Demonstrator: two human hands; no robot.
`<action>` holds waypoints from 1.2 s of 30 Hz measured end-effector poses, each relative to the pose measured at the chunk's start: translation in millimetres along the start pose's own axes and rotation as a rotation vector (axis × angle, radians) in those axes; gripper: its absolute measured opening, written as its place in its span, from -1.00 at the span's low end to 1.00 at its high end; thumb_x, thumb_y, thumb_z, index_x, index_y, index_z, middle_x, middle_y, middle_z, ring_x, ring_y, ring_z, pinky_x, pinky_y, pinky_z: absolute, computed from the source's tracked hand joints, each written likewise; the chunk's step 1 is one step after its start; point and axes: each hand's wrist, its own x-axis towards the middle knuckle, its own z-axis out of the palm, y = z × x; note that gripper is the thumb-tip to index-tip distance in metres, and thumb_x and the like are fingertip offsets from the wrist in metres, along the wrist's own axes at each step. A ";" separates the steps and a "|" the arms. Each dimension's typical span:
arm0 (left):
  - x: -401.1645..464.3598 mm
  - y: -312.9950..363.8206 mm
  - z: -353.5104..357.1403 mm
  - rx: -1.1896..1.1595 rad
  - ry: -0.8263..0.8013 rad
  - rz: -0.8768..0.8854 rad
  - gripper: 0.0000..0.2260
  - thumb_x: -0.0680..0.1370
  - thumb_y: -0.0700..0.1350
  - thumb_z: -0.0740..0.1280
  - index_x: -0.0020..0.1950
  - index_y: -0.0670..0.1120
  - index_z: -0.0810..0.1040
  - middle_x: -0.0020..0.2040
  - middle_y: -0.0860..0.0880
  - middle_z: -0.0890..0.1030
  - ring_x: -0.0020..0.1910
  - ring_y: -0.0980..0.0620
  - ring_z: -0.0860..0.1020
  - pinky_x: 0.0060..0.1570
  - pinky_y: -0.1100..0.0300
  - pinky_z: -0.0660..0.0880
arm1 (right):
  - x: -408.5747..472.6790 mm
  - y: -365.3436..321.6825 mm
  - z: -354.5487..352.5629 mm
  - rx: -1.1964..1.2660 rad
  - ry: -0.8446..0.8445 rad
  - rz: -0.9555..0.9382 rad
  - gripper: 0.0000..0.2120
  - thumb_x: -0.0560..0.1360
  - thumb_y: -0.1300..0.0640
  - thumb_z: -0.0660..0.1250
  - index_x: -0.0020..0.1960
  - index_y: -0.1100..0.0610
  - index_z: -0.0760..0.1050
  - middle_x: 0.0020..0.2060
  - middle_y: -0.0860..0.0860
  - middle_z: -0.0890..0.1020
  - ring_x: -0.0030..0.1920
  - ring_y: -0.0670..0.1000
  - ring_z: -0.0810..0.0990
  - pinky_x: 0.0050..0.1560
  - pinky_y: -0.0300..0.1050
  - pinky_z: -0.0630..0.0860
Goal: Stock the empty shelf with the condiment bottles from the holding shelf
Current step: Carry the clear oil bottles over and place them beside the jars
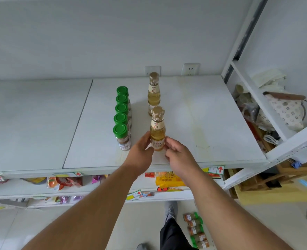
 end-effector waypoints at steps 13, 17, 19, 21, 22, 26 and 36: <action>-2.7 -28.5 11.8 0.012 0.064 -0.022 -0.48 0.68 -0.25 0.17 0.58 0.16 0.33 0.38 0.26 0.53 0.39 0.28 0.46 0.23 0.53 0.28 | 5.1 5.0 8.7 -0.014 0.024 0.029 -0.59 0.74 -0.03 0.07 0.58 -0.18 0.28 0.53 -0.11 0.38 0.48 -0.04 0.39 0.53 0.04 0.35; 7.5 -29.5 11.2 -0.003 0.067 -0.056 -0.46 0.68 -0.23 0.17 0.58 0.23 0.27 0.40 0.29 0.50 0.27 0.32 0.52 0.09 0.58 0.35 | 18.0 5.2 10.2 0.007 0.026 0.030 -0.58 0.73 -0.01 0.09 0.58 -0.16 0.29 0.52 -0.12 0.39 0.49 -0.06 0.38 0.54 0.03 0.33; 14.3 -25.5 9.1 0.022 0.070 -0.051 -0.44 0.68 -0.22 0.17 0.61 0.23 0.23 0.42 0.27 0.48 0.38 0.24 0.47 0.22 0.46 0.32 | 27.7 3.2 10.4 0.012 0.017 0.033 -0.58 0.73 0.00 0.10 0.59 -0.14 0.29 0.47 -0.17 0.40 0.49 -0.07 0.38 0.54 0.00 0.32; 23.8 -21.3 6.5 0.049 0.074 -0.046 -0.43 0.68 -0.21 0.17 0.63 0.22 0.21 0.44 0.24 0.47 0.42 0.19 0.42 0.31 0.36 0.27 | 39.3 0.5 10.3 0.036 0.013 0.035 -0.58 0.73 0.03 0.12 0.58 -0.12 0.30 0.46 -0.18 0.40 0.48 -0.07 0.38 0.55 0.01 0.31; 29.2 -19.5 5.3 0.057 0.078 -0.038 -0.43 0.67 -0.21 0.17 0.63 0.22 0.21 0.45 0.22 0.47 0.43 0.18 0.41 0.32 0.35 0.26 | 45.4 0.0 10.6 0.044 0.012 0.034 -0.58 0.73 0.03 0.13 0.58 -0.12 0.31 0.46 -0.18 0.40 0.48 -0.08 0.39 0.56 0.02 0.31; 49.7 -12.6 2.4 0.078 0.104 -0.010 -0.43 0.66 -0.23 0.18 0.62 0.20 0.23 0.45 0.18 0.48 0.42 0.15 0.42 0.31 0.40 0.30 | 68.9 -5.0 13.0 0.044 0.021 0.021 -0.58 0.72 0.03 0.14 0.56 -0.15 0.33 0.49 -0.15 0.42 0.49 -0.07 0.39 0.55 0.04 0.32; 85.3 -5.8 6.8 0.043 0.117 -0.031 -0.44 0.66 -0.15 0.15 0.60 0.30 0.20 0.42 0.21 0.50 0.33 0.15 0.49 0.00 0.54 0.32 | 102.8 -23.5 4.2 0.049 0.021 0.026 -0.57 0.73 0.03 0.11 0.58 -0.17 0.29 0.53 -0.14 0.37 0.51 -0.08 0.35 0.57 0.03 0.28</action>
